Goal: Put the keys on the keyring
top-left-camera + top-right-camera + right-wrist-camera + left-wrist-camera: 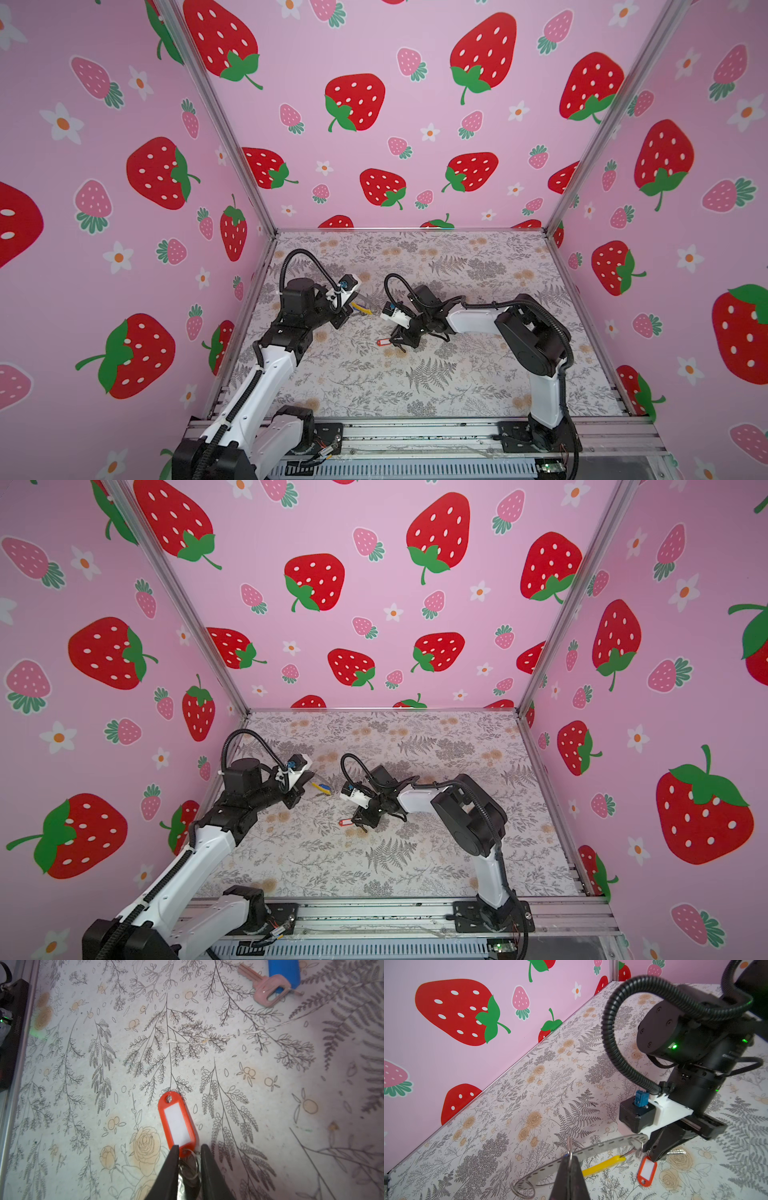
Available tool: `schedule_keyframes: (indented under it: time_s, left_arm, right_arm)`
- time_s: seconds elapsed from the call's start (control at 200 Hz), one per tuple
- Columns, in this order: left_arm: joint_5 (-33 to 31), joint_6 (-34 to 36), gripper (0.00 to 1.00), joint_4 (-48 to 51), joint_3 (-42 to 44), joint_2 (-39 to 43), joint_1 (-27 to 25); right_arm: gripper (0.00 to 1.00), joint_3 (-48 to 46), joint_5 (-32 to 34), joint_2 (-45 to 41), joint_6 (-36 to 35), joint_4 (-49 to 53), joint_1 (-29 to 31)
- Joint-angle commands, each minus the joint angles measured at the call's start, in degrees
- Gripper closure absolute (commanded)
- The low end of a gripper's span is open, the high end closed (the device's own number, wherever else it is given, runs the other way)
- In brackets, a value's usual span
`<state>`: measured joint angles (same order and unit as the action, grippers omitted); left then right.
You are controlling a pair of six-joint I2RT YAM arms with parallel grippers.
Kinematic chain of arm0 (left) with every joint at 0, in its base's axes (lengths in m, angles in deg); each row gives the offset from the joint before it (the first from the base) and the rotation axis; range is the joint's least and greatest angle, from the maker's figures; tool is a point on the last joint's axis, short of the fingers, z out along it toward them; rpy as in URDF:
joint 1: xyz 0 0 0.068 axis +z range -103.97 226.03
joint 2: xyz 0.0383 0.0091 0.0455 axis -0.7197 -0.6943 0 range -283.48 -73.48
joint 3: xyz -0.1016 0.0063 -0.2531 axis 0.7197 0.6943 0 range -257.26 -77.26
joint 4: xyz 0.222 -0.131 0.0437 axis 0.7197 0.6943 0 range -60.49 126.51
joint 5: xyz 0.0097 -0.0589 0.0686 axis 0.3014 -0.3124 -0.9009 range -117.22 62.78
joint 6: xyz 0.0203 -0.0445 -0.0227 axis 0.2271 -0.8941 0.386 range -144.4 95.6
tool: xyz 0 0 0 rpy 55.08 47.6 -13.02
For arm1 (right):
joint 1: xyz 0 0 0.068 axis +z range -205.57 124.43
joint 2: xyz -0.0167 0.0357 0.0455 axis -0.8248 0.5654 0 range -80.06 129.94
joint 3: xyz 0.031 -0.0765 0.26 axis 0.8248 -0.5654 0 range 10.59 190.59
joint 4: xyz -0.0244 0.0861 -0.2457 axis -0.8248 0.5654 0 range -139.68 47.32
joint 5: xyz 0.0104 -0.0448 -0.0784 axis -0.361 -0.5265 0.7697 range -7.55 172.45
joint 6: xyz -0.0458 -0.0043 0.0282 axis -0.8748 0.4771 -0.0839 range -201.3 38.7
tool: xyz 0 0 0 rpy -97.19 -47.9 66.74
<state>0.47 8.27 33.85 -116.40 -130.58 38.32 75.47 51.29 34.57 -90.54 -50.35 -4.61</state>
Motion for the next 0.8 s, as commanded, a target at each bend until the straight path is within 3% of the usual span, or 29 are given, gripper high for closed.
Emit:
schedule_keyframes:
  time_s: [0.0, 0.395, 0.795]
  left_arm:
    - [1.67, -0.12, 1.0, -1.65, 0.3, -0.19, 0.32]
    - [1.67, -0.15, 1.0, -2.21, 0.56, -0.1, 0.31]
    - [1.6, -0.23, 1.0, -2.59, 0.76, 0.27, 0.26]
  right_arm:
    - [0.77, -0.51, 1.24, -0.77, -0.54, 3.49, 0.43]
    - [0.88, -0.56, 0.43, -1.49, -0.89, 4.97, 0.38]
    - [0.92, 0.04, -1.85, -3.49, -1.75, 6.01, 0.43]
